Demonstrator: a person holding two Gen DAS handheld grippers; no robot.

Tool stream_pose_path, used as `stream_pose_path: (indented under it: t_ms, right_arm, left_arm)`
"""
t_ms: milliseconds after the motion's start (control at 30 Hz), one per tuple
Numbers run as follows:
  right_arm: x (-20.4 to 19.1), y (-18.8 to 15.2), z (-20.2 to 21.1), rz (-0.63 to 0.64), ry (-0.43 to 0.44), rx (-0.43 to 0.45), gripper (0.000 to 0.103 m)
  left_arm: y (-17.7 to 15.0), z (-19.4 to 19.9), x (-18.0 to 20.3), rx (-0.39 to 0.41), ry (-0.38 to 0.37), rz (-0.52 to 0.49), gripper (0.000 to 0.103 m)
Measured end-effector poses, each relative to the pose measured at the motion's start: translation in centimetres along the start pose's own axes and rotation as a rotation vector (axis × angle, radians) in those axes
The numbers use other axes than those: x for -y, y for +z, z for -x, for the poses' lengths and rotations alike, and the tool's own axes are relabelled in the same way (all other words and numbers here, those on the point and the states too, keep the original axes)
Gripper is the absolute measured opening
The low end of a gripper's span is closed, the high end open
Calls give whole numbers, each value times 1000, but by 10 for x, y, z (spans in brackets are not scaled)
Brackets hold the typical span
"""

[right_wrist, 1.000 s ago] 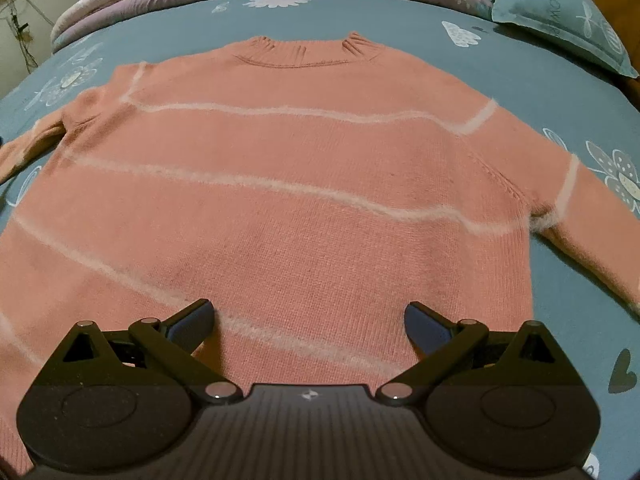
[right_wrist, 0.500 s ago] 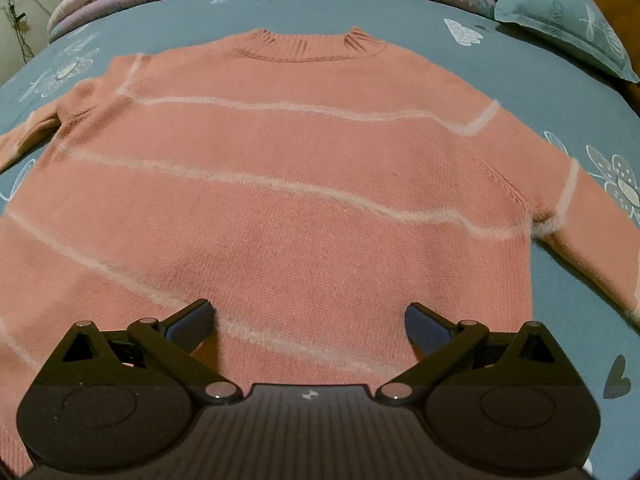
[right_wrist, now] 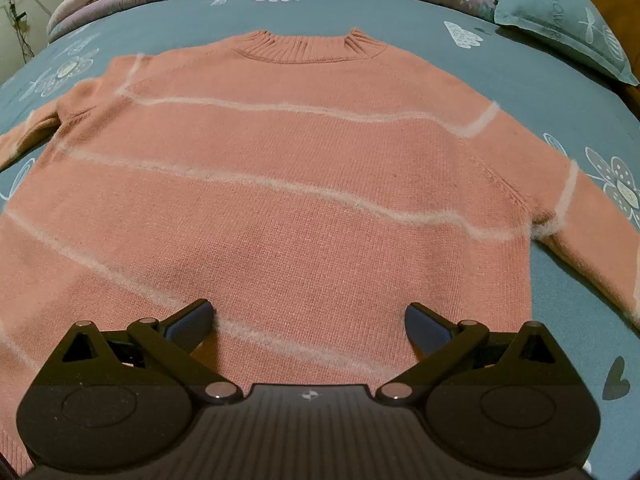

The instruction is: Fold clothes

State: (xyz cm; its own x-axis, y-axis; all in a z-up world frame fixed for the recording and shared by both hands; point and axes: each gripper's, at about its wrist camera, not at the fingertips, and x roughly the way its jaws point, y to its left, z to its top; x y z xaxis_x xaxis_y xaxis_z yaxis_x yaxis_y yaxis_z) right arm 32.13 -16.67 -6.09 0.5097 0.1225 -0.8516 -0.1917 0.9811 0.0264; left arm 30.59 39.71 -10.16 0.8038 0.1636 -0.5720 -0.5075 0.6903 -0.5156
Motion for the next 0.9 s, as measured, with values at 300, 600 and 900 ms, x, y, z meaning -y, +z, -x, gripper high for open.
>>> stream_pose_path:
  t_ms: [300, 600, 900]
  right_arm:
    - [-1, 2, -1, 3, -2, -6, 103]
    - [0, 3, -2, 2, -2, -8, 103]
    - [-1, 3, -2, 1, -4, -8, 103]
  left_arm:
    - [11, -7, 12, -9, 188, -136, 11]
    - [58, -3, 19, 73, 222, -226, 9]
    - [86, -6, 12, 130, 476, -288, 18]
